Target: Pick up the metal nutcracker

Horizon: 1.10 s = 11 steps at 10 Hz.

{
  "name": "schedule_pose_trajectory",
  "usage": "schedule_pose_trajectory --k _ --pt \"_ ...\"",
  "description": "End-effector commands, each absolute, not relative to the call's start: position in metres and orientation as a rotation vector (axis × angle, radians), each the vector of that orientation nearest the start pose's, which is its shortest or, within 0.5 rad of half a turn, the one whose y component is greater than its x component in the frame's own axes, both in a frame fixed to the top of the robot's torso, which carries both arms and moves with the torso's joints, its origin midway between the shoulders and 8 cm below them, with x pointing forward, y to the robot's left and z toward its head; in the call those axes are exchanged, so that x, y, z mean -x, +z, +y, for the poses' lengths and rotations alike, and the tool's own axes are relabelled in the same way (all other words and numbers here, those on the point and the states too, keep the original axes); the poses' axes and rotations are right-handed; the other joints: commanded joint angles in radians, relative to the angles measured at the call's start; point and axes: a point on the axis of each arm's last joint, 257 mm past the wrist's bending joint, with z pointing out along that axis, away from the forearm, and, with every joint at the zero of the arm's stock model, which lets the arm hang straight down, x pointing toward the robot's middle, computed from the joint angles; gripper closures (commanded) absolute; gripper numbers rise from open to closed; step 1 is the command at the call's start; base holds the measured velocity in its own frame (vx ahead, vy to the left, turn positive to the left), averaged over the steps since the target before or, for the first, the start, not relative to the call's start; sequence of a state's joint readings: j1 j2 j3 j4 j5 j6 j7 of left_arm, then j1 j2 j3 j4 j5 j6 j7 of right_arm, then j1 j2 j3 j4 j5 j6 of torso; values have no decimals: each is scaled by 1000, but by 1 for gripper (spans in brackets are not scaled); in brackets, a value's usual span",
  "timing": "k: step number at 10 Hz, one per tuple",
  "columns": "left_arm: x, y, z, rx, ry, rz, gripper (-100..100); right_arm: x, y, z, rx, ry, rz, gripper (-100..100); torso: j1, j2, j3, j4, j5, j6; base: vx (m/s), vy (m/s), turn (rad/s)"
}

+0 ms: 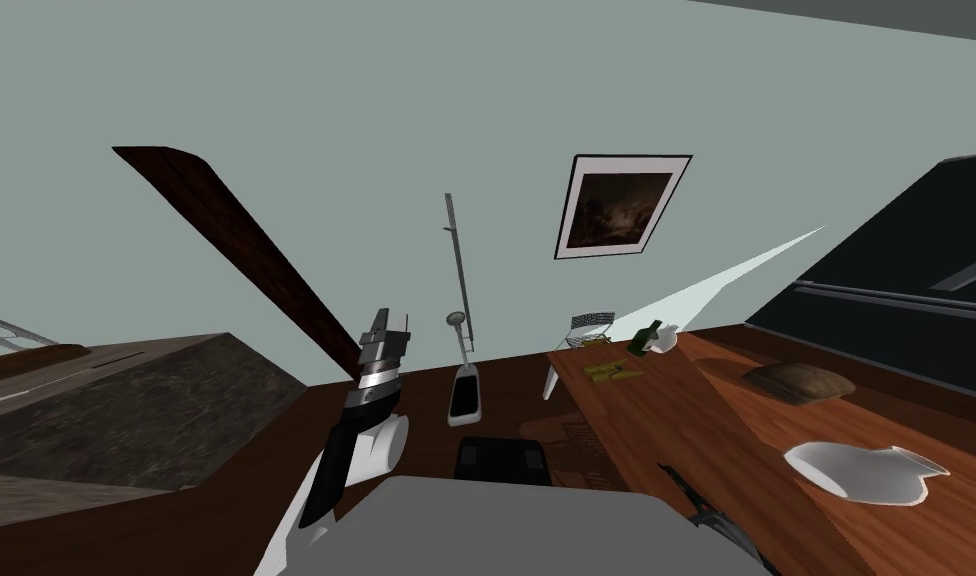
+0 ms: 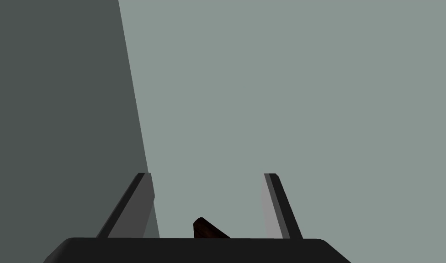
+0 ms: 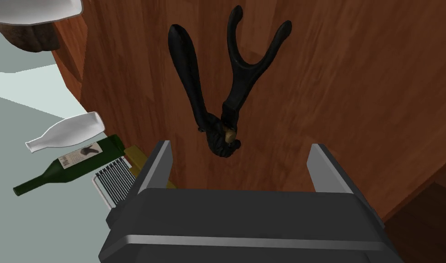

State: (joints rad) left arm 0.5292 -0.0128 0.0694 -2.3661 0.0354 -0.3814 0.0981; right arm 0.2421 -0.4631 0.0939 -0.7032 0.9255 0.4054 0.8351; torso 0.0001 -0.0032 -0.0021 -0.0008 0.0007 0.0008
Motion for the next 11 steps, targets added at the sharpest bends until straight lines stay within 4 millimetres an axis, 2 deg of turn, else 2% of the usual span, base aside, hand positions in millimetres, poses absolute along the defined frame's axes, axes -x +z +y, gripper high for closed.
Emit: schedule_pose_trajectory --k 1,7,10,11 --pt "-338 32 310 763 -1322 585 0 -104 -579 -606 405 -1114 2765 -100 0 0 0 0 0 0 35 -2 2" --pt "-338 32 310 763 -1322 585 0 -69 -579 -625 529 -1207 2843 -100 -1 0 0 0 0 0 66 -27 4" --pt "-338 32 310 763 -1322 585 0 -67 -579 -626 538 -1211 2848 -100 -3 3 2 1 -1 0 30 -45 1" --pt "-338 32 310 763 -1322 585 0 -66 -579 -626 539 -1212 2849 0 -2 4 2 1 0 0 3 -6 1"
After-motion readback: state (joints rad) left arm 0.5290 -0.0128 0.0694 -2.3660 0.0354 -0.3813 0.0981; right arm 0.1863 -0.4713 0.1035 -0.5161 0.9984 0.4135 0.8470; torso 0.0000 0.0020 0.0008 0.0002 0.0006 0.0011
